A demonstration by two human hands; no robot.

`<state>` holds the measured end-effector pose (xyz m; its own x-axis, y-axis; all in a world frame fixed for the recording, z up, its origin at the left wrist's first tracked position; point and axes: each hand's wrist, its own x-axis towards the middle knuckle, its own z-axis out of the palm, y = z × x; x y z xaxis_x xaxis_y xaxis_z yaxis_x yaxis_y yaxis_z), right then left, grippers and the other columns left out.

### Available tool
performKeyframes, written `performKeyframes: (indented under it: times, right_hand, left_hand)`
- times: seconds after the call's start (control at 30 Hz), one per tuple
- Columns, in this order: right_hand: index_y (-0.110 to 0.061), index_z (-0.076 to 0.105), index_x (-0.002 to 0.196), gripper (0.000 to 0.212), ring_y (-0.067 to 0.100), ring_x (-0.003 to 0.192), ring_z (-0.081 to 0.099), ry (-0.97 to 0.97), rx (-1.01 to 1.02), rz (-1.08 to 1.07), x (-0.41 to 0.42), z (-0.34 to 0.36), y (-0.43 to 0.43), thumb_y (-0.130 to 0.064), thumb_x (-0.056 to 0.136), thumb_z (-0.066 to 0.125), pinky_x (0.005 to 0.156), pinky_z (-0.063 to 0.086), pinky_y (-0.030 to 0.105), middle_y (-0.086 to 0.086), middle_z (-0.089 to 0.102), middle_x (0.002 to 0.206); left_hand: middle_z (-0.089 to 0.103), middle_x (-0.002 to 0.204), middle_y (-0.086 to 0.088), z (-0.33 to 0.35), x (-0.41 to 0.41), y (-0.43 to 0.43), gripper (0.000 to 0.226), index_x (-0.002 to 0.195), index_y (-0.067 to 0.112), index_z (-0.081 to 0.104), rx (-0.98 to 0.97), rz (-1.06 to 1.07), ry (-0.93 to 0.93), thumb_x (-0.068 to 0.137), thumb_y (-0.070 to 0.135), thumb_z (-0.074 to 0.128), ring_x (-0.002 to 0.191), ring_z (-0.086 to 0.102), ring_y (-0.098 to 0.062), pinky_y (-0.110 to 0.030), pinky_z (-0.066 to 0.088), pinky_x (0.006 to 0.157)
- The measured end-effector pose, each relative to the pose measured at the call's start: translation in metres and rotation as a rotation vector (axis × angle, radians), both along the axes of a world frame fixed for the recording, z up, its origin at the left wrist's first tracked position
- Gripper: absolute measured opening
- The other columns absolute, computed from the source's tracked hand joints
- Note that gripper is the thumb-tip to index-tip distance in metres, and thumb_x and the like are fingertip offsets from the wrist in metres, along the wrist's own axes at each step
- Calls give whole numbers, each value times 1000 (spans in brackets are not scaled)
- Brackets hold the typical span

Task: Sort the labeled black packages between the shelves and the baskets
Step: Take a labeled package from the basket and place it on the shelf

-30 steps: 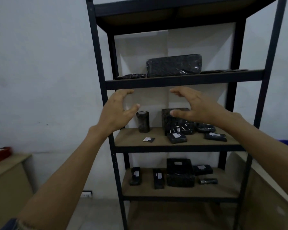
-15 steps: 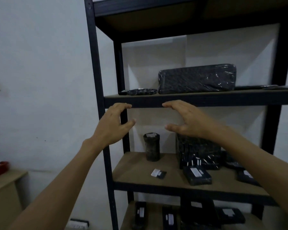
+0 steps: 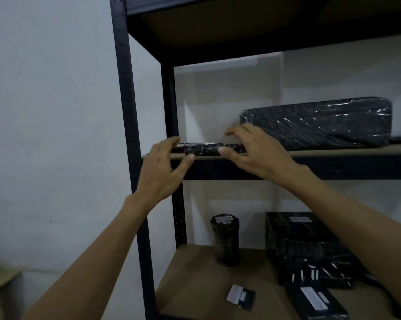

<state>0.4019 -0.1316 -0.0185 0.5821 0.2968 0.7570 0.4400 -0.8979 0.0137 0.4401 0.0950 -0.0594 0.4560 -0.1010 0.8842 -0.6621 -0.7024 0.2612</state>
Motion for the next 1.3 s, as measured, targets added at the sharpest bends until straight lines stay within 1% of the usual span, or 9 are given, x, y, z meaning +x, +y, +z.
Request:
performKeyframes:
  times: [0.17, 0.3, 0.43, 0.57, 0.67, 0.77, 0.83, 1.0, 1.3]
  right_hand:
    - [-18, 56, 110, 65, 27, 90, 57, 33, 128, -256, 36, 15, 13, -69, 89, 20, 72, 39, 35, 8, 62, 102]
    - [-7, 52, 66, 84, 28, 72, 57, 135, 189, -494, 50, 22, 18, -78, 83, 10, 67, 38, 34, 9, 55, 68]
    - [-7, 59, 90, 85, 31, 95, 60, 273, 171, -556, 65, 24, 19, -84, 77, 27, 75, 39, 36, 10, 57, 89]
    - [-14, 55, 75, 63, 24, 79, 55, 404, 374, -396, 68, 23, 12, -77, 74, 49, 70, 39, 33, 5, 58, 81]
    - [-13, 57, 79, 53, 16, 75, 57, 410, 631, -53, 71, 20, 3, -63, 69, 69, 65, 42, 28, -2, 59, 74]
    - [-14, 52, 110, 85, 16, 100, 63, 325, 743, 234, 71, 15, -5, -64, 47, 79, 92, 51, 35, 0, 66, 106]
    - [-16, 46, 113, 74, 17, 108, 62, 283, 726, 354, 67, 10, -7, -48, 55, 80, 100, 48, 40, 3, 65, 114]
    - [-21, 44, 103, 39, 15, 107, 62, 248, 741, 434, 56, 7, -5, -12, 78, 73, 100, 48, 38, 3, 64, 110]
    - [-15, 49, 111, 40, 12, 105, 64, 202, 724, 413, 48, 4, 0, -13, 79, 73, 98, 50, 35, 2, 66, 111]
  left_hand:
    - [57, 129, -3, -5, 44, 9, 74, 136, 17, 45, 109, 68, -5, 86, 70, 35, 119, 49, -20, -41, 35, 102]
    - [65, 92, 4, -14, 65, 10, 70, 97, 19, 65, 168, 180, -133, 89, 73, 22, 87, 55, -17, -32, 33, 82]
    - [60, 86, 4, -21, 71, 8, 56, 91, 17, 63, 124, 218, -218, 92, 63, 31, 82, 50, -16, -29, 28, 79]
    - [59, 87, 3, -21, 71, 9, 57, 91, 17, 62, 131, 208, -230, 91, 64, 32, 83, 50, -16, -29, 28, 79]
    - [58, 86, 4, -22, 71, 9, 57, 90, 17, 61, 125, 203, -251, 90, 66, 32, 83, 48, -15, -27, 24, 79]
    - [57, 86, 4, -23, 71, 8, 56, 89, 17, 60, 117, 203, -260, 90, 66, 34, 83, 48, -15, -27, 25, 80]
    - [58, 85, 3, -23, 72, 7, 57, 89, 17, 61, 116, 222, -261, 89, 67, 34, 83, 48, -15, -27, 25, 79]
    - [56, 83, 3, -24, 73, 7, 54, 87, 15, 59, 111, 233, -291, 88, 66, 40, 81, 48, -16, -28, 26, 78]
    - [53, 89, -1, -27, 73, 10, 56, 93, 13, 57, 149, 231, -286, 90, 65, 34, 84, 45, -18, -32, 30, 81]
